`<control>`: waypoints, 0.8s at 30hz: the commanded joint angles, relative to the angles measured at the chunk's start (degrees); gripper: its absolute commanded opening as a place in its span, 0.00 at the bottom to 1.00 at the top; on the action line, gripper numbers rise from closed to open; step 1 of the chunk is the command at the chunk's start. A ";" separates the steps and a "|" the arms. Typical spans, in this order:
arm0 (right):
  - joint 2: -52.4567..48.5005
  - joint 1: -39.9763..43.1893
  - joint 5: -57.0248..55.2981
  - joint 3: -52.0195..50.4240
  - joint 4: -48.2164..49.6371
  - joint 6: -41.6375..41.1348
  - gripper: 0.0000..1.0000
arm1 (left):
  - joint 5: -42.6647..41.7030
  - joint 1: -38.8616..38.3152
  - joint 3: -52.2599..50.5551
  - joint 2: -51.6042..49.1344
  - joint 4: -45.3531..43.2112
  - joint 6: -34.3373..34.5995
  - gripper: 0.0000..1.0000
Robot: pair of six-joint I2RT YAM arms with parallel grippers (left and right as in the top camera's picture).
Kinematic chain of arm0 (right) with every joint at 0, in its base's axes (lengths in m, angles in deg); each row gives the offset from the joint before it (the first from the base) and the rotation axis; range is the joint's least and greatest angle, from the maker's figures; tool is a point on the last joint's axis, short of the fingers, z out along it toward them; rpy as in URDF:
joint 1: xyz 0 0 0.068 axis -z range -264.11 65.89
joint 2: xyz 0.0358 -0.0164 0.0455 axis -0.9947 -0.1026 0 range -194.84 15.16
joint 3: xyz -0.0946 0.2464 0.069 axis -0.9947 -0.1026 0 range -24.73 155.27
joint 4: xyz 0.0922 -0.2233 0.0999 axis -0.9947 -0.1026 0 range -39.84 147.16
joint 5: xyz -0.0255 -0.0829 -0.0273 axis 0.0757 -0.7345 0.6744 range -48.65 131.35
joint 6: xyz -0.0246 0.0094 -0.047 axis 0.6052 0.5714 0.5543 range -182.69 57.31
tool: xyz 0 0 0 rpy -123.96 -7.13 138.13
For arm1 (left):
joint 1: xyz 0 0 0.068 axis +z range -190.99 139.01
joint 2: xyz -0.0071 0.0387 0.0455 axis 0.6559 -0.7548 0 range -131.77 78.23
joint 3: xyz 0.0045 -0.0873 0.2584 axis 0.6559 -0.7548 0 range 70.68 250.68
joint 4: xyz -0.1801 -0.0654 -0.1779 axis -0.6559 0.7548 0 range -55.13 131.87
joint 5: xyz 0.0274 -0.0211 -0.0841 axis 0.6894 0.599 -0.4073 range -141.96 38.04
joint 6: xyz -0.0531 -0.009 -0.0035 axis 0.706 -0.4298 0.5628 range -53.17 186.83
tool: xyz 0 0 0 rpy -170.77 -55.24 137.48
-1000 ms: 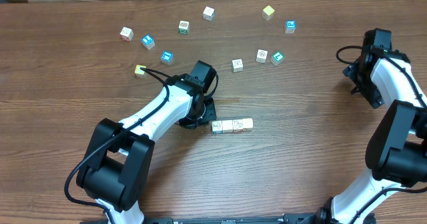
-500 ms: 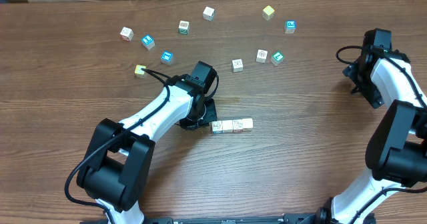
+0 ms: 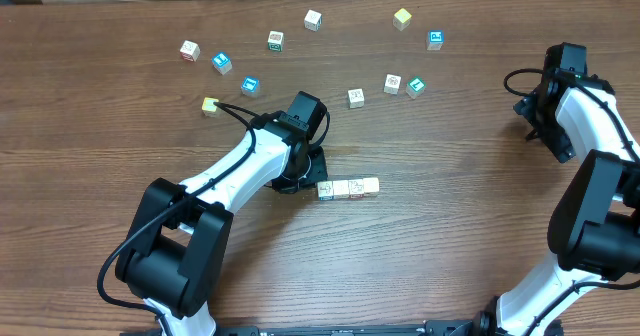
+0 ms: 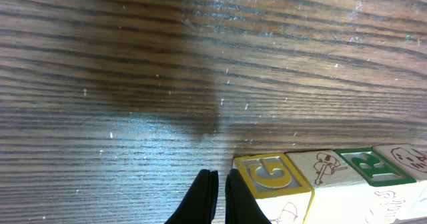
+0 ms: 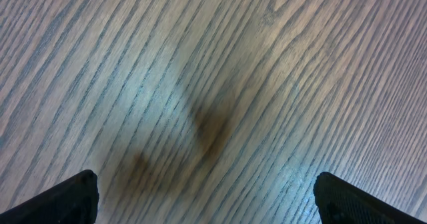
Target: Form a horizontal line
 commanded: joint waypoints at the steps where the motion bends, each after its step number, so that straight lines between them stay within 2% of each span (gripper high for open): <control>1: -0.81 -0.04 -0.61 1.14 0.15 0.04 1.00 | -0.63 -0.39 -0.42 -0.31 -0.24 1.03 0.04; 24: -0.81 -0.04 -0.61 1.16 0.15 0.04 1.00 | -1.79 -0.44 -0.42 -0.31 0.13 1.03 0.04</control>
